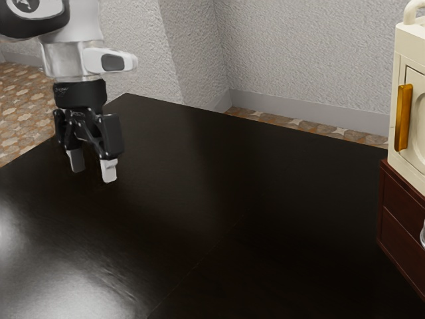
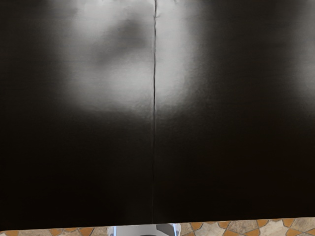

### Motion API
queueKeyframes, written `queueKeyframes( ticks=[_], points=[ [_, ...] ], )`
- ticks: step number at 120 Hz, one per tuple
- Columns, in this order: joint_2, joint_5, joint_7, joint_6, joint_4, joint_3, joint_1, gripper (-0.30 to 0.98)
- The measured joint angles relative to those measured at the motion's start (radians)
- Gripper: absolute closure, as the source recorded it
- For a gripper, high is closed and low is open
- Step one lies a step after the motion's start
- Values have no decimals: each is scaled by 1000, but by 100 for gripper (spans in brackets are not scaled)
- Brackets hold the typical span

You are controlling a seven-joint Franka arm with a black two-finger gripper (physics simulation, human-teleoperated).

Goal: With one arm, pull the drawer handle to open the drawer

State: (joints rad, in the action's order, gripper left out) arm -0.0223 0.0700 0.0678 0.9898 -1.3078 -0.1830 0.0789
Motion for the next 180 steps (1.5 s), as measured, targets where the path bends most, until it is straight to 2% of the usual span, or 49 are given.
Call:
queueKeyframes(
  ticks=[18,37,49,52,54,57,62,67,72,77,102,106,118,127,130,138,144,154,180],
  points=[
    [1,7,14,251,-16,3,-98,2],
    [27,34,-77,398,-48,11,-168,3],
    [62,60,-163,468,-70,5,-170,3],
    [75,68,-185,485,-70,-34,-116,3],
    [83,72,-200,495,-70,-86,-45,3],
    [96,81,-221,512,-70,-193,105,3],
    [117,111,-255,538,-72,-398,417,3],
    [141,147,-290,560,-73,-509,656,4],
    [169,190,-326,581,-73,-568,794,5],
    [182,227,-362,603,-76,-596,847,5],
    [187,337,-559,669,-117,-606,917,8],
    [184,347,-588,680,-127,-564,885,9],
    [142,351,-671,712,-165,-287,635,9],
    [119,330,-737,741,-185,-224,621,10],
    [115,322,-758,751,-191,-230,648,10],
    [117,307,-812,782,-209,-323,781,10],
    [118,300,-849,800,-217,-357,831,10],
    [117,293,-908,825,-233,-366,840,11],
    [148,202,-1034,920,-264,-348,844,12]
  ],
)
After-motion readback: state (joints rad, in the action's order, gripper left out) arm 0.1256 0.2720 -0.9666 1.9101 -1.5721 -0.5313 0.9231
